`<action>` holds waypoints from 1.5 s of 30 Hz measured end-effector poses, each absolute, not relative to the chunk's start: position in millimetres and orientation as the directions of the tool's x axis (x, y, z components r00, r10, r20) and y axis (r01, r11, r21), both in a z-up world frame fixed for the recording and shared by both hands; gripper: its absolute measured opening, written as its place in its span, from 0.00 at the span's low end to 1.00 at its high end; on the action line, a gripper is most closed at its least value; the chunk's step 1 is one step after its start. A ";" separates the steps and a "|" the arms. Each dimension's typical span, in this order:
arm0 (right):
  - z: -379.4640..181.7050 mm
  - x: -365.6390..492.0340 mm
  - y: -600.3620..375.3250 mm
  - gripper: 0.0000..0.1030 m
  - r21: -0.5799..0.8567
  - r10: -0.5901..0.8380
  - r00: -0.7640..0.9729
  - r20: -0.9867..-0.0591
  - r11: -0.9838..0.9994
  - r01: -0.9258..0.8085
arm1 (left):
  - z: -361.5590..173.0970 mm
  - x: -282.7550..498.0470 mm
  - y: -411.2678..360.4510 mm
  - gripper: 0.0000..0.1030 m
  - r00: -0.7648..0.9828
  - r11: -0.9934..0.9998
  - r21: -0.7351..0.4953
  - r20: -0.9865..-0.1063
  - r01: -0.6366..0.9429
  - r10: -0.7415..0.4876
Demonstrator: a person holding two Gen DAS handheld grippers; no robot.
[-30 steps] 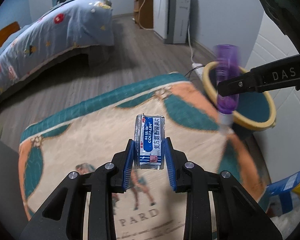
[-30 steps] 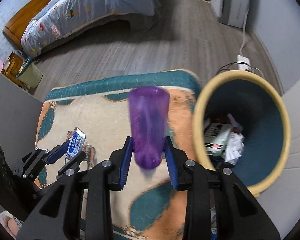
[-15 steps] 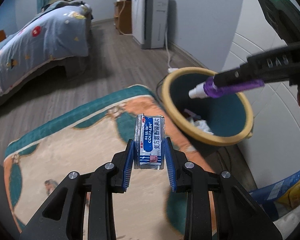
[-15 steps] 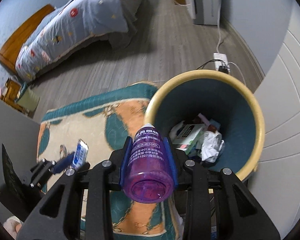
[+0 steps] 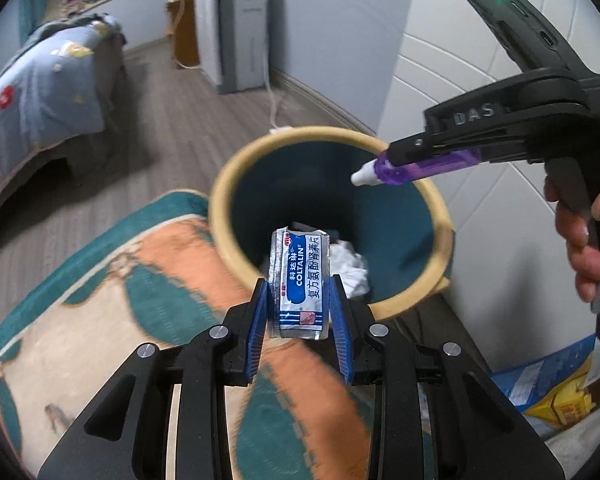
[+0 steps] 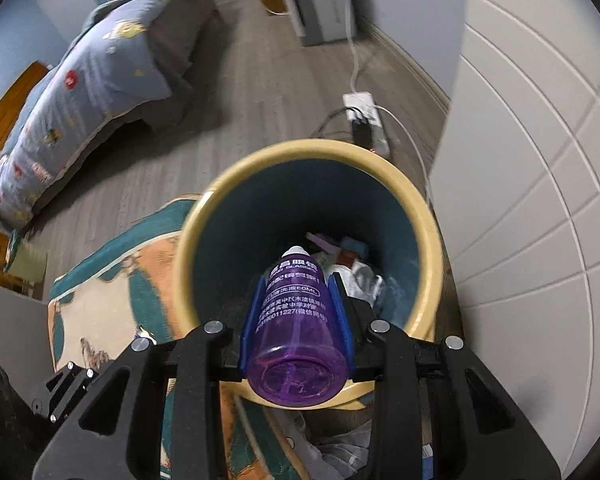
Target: Collect trash
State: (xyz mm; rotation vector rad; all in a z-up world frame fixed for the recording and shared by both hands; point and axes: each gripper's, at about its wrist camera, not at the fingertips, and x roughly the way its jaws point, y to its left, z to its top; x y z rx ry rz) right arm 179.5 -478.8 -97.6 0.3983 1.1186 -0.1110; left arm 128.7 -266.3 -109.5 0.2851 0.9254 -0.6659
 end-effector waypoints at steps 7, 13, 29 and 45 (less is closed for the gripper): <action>-123.7 177.7 -498.4 0.31 0.284 0.124 0.406 -0.905 0.887 0.364 | -120.5 150.3 -307.5 0.31 0.415 0.733 0.015 -0.832 0.680 -0.369; -133.2 182.3 -502.5 0.31 0.298 0.136 0.394 -0.909 0.874 0.385 | -121.6 174.8 -318.7 0.62 0.467 0.760 0.053 -0.816 0.648 -0.342; -142.1 198.3 -504.0 0.51 0.246 0.042 0.469 -0.882 0.891 0.383 | -135.9 176.2 -288.0 0.71 0.460 0.772 0.004 -0.805 0.635 -0.374; -112.8 174.9 -491.9 0.79 0.179 0.015 0.451 -0.892 0.929 0.324 | -108.4 159.5 -262.7 0.93 0.486 0.811 -0.036 -0.785 0.584 -0.385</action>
